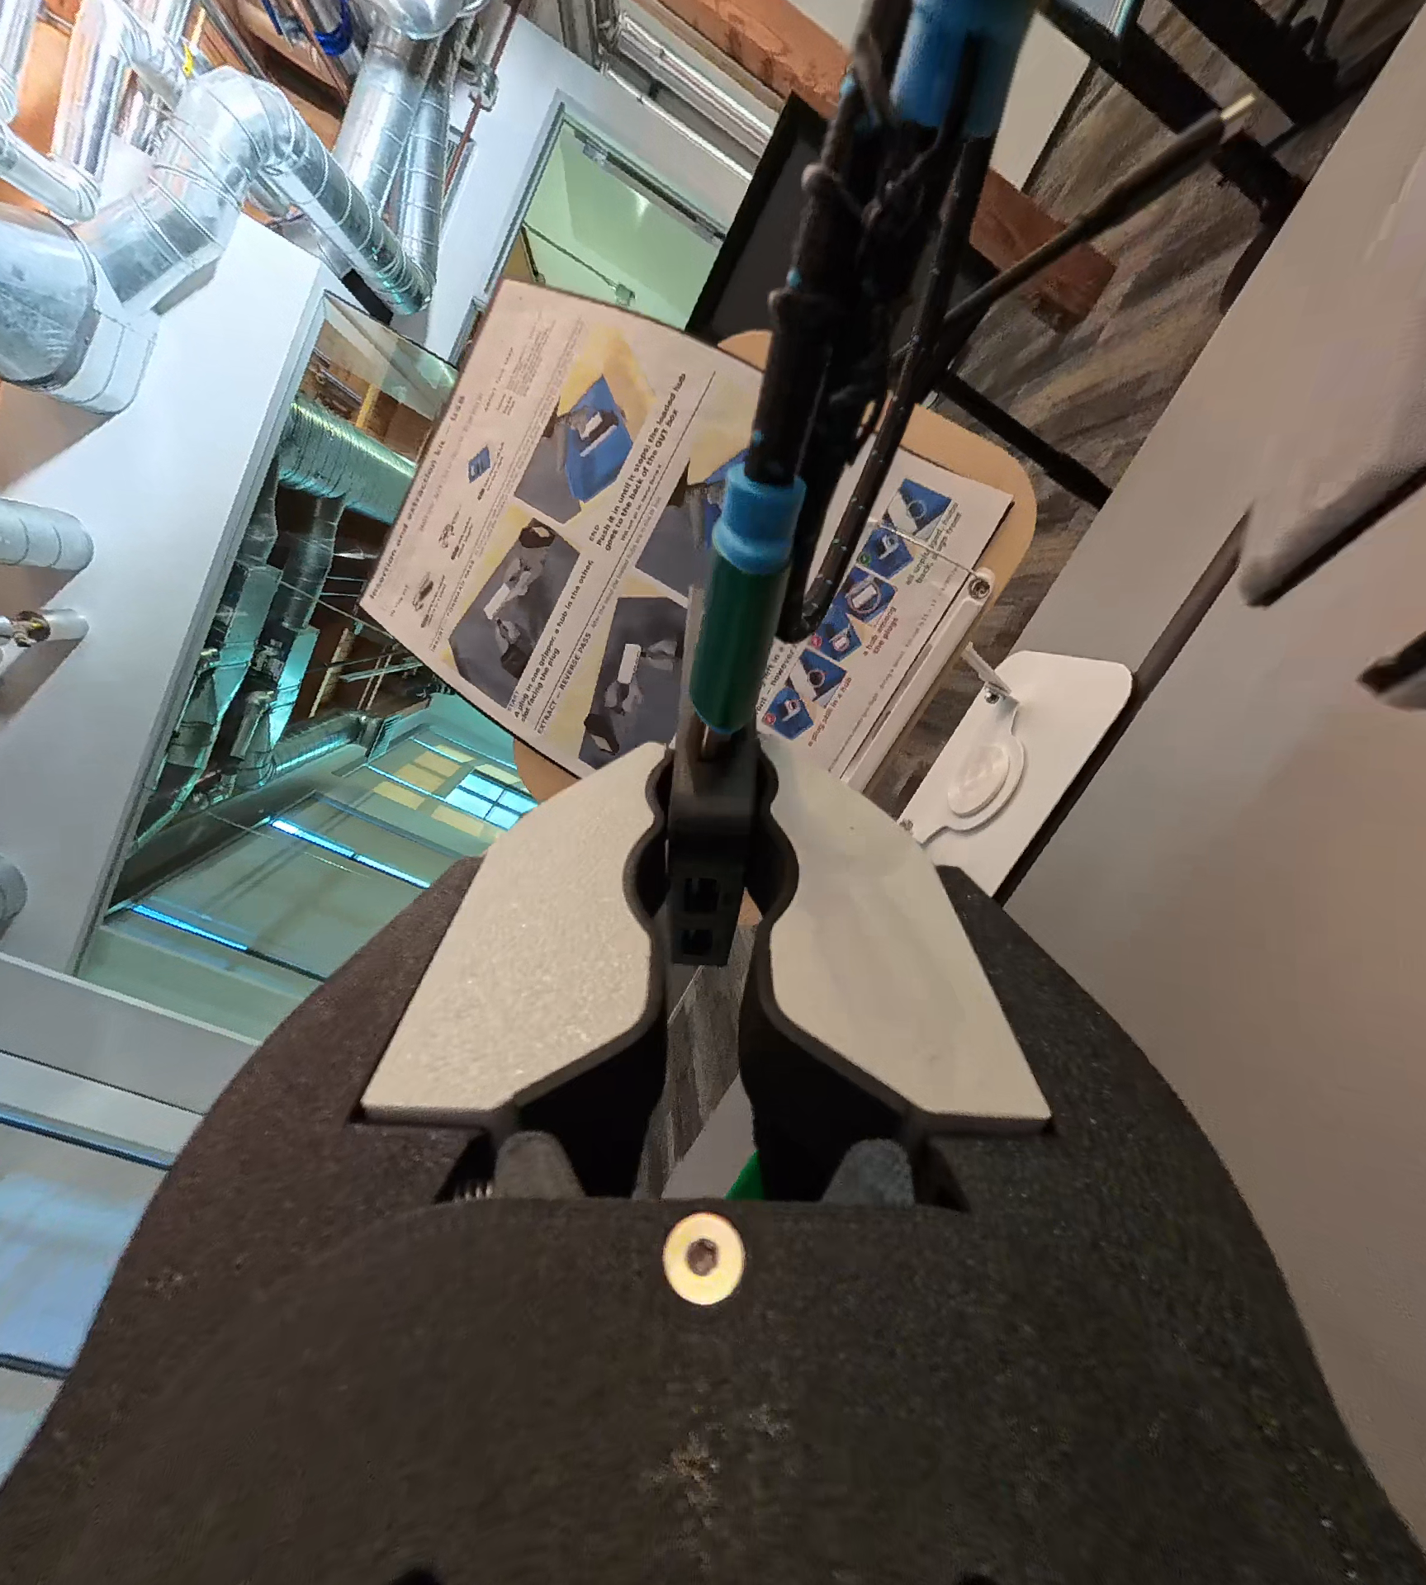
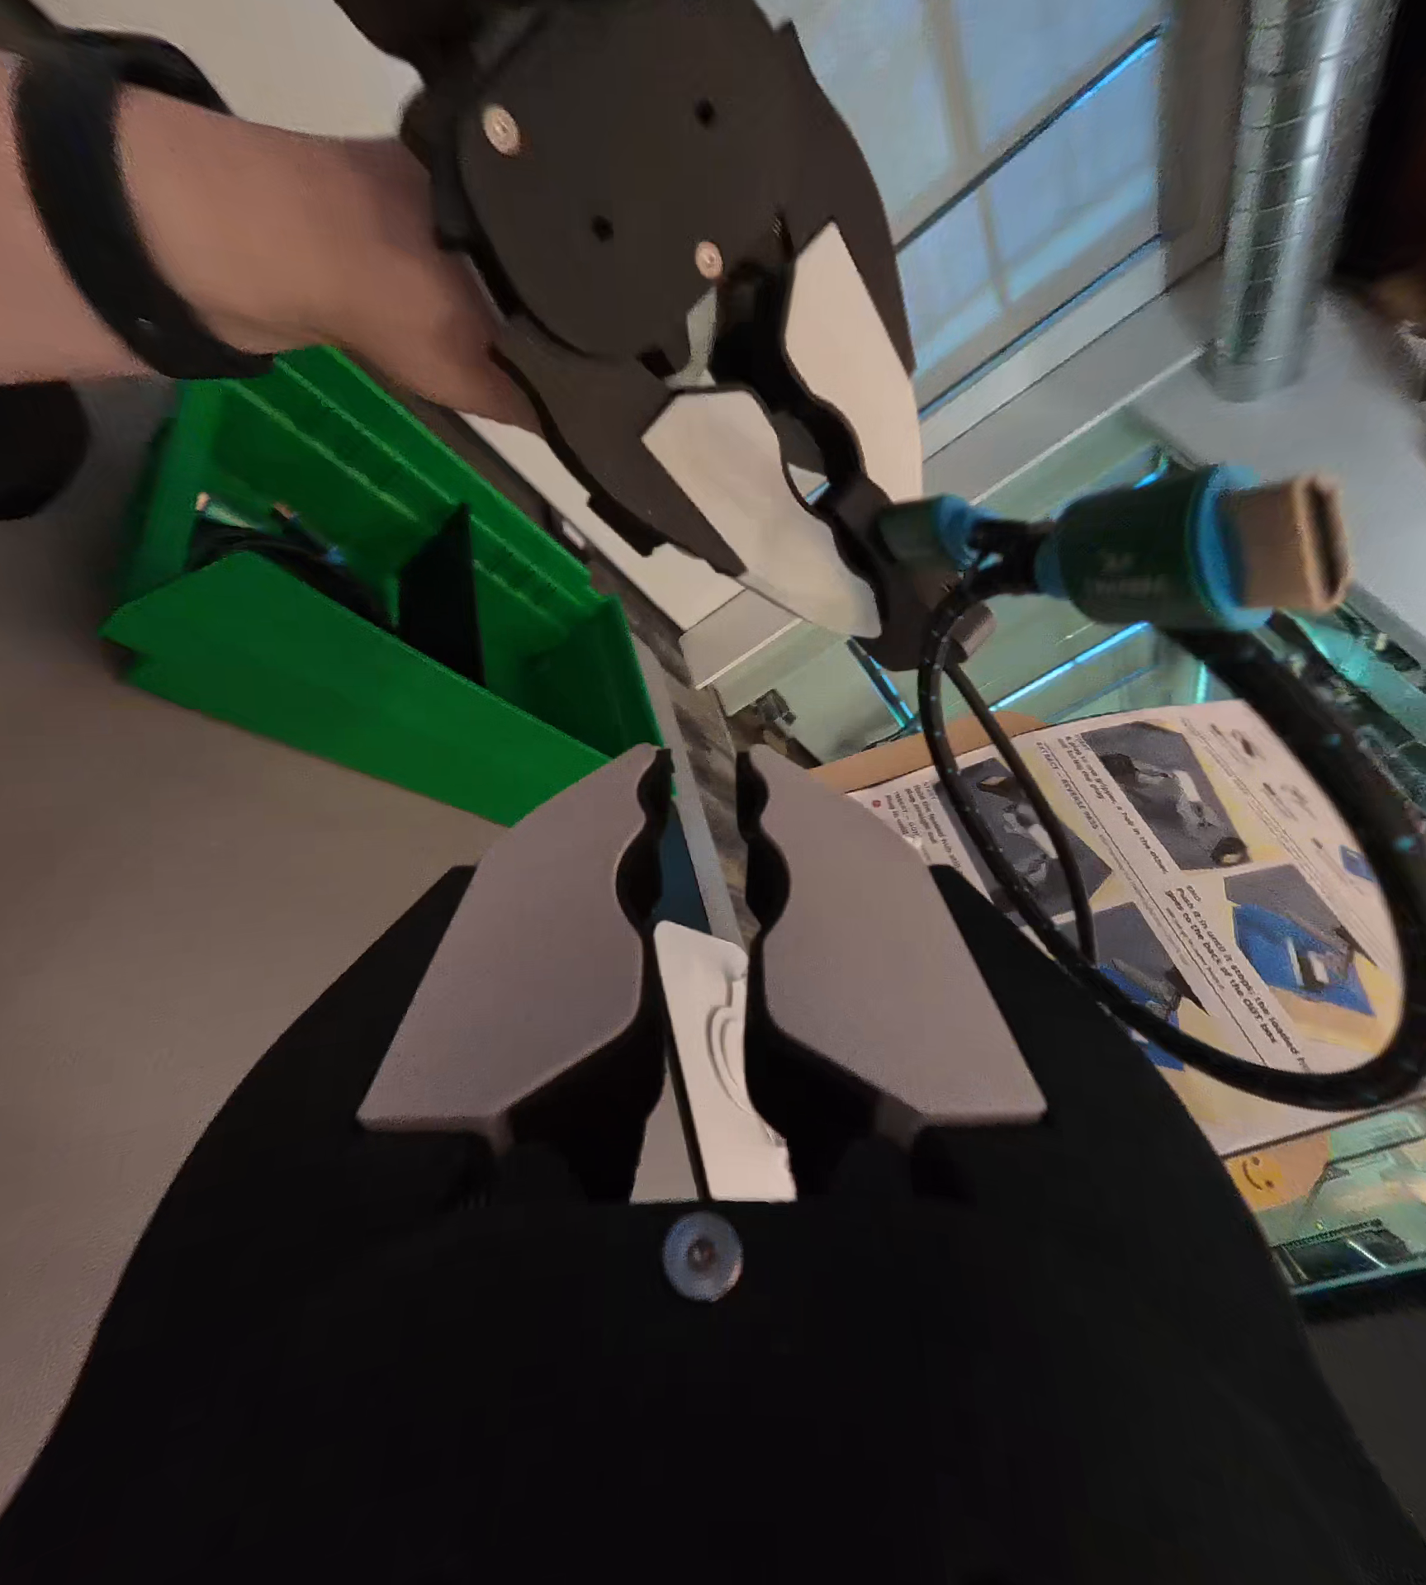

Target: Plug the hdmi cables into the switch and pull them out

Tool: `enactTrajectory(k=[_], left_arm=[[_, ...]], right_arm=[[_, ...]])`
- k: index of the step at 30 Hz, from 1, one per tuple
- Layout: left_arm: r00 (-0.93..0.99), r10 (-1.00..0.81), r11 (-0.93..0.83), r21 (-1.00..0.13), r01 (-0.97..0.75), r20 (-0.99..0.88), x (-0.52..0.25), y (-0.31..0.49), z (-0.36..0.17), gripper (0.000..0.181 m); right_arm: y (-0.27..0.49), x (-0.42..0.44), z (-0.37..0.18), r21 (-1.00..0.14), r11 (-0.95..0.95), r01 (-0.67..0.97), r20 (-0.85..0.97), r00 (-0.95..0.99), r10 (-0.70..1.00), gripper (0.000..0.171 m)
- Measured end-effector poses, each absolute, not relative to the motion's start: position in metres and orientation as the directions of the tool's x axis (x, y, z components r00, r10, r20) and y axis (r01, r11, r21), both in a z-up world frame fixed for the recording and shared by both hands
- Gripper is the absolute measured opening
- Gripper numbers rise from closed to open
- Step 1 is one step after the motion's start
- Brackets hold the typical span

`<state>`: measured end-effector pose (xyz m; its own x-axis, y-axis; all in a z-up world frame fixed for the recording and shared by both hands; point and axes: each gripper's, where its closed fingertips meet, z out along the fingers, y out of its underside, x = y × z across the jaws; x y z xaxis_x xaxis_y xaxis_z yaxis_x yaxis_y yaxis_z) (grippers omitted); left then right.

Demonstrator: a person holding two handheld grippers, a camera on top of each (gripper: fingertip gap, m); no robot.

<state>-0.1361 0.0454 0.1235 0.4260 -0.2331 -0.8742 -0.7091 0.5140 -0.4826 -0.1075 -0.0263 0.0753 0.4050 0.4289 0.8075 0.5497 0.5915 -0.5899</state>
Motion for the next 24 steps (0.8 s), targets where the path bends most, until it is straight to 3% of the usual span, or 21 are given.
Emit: enactTrajectory(k=[3,6,12,24], left_arm=[[0.425,-0.196,0.511,-0.462,-0.725,-0.884,-0.133,0.042,0.126,0.014],[0.441,-0.198,0.509,-0.477,-0.717,-0.875,-0.126,0.038,0.125,0.014],[0.432,-0.169,0.536,-0.450,-0.714,-0.886,-0.110,0.027,0.124,0.014],[0.374,-0.130,0.549,-0.381,-0.744,-0.918,-0.096,0.021,0.114,0.014]], right_arm=[[-0.027,-0.110,0.078,-0.667,0.583,0.463,0.743,0.467,0.480,0.015],[-0.025,-0.112,0.088,-0.791,0.524,0.316,0.601,0.563,0.567,0.032],[-0.036,-0.096,0.125,-0.850,0.526,-0.026,0.367,0.686,0.628,0.038],[-0.031,-0.088,0.131,-0.881,0.473,-0.004,0.317,0.737,0.597,0.025]])
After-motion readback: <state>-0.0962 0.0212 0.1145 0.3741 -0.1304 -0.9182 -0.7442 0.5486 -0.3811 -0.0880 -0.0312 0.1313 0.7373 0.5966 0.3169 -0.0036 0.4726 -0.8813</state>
